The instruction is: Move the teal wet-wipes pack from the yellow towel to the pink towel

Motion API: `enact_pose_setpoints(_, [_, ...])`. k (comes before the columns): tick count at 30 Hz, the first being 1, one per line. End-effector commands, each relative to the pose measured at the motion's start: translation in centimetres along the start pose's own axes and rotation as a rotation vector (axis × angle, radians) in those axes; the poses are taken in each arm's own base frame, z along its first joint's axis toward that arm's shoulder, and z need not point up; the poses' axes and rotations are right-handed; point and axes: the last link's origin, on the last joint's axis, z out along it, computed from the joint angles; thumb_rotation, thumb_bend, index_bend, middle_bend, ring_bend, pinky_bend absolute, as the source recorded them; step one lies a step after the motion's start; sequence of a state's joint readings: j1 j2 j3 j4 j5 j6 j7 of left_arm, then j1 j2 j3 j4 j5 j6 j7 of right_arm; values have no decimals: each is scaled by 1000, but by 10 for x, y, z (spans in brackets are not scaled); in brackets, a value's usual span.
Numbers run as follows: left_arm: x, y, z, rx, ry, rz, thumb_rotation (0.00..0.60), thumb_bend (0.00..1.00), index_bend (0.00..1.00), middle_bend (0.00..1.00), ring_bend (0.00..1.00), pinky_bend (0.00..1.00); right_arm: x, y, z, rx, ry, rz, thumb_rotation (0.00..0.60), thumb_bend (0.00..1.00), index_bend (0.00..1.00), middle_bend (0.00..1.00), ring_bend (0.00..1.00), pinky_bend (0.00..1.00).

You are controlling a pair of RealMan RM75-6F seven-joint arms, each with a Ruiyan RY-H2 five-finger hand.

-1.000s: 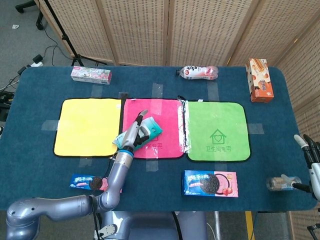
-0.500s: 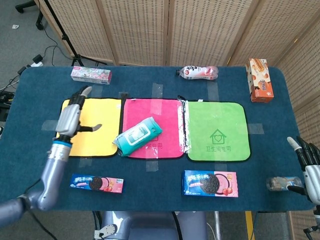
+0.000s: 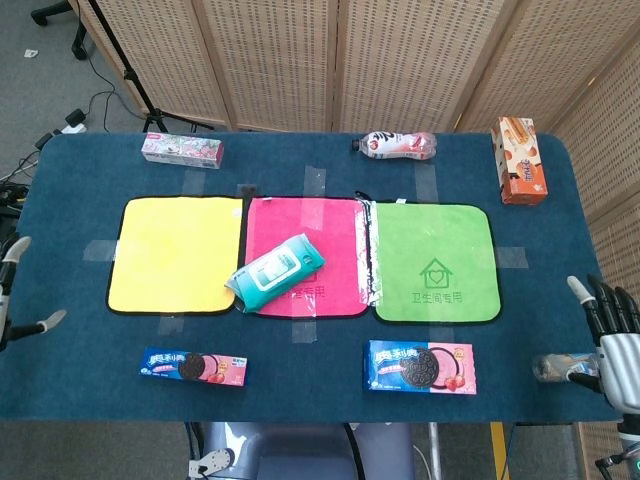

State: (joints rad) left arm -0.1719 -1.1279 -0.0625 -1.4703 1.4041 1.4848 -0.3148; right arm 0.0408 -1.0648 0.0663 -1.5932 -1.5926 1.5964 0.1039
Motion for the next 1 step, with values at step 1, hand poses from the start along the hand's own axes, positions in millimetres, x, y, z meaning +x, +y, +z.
enact_pose_setpoints(1, [6,-3,-19,7,-25,16,600,0,0,0,0,0,-1,-3,-2,5,1,-6,600,0,0,0,0,0])
